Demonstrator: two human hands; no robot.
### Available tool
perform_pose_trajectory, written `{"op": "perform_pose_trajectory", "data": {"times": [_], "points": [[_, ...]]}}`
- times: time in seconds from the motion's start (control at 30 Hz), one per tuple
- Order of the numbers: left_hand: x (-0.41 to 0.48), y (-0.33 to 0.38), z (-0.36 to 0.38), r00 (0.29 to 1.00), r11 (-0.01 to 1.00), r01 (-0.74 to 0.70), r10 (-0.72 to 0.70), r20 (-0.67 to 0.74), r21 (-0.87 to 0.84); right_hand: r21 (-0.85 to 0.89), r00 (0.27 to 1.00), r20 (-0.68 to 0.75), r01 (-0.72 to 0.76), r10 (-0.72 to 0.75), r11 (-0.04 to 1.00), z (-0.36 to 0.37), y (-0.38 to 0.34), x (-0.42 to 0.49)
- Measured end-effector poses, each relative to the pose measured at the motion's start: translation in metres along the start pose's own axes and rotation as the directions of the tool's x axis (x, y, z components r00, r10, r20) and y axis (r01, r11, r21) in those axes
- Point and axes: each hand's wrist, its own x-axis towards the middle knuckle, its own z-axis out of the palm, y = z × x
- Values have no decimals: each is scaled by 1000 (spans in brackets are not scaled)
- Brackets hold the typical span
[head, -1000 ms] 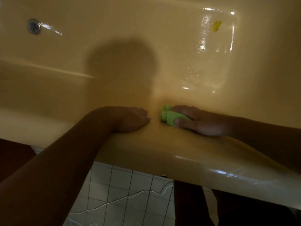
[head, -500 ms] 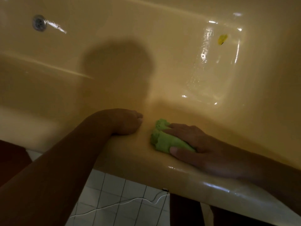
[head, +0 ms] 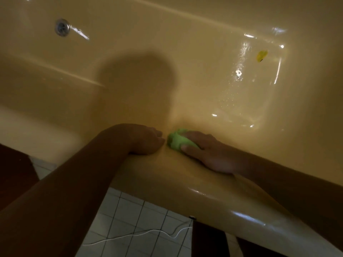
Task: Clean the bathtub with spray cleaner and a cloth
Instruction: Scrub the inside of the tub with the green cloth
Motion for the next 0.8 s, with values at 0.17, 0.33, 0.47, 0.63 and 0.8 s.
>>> {"op": "perform_pose_trajectory", "data": {"times": [0.17,0.33,0.47,0.63,0.8], "points": [[-38,-11,8,994,999,43,-42,-101,4,151,994,43,93,-101,984,-9,-35,-86],[-58,-5,17,970,999,-11,23,-241,54,70,997,-19,-71,72,995,-9,7,0],[-67,0,31,906,991,-27,80,-416,133,-62,975,-61,-216,213,974,0,23,57],[-76,-19,62,642,991,-45,127,-756,127,59,999,-43,24,-22,998,8,-32,-2],[-81,-38,75,544,988,-116,145,-826,97,146,983,26,177,-183,973,0,-50,-57]]}}
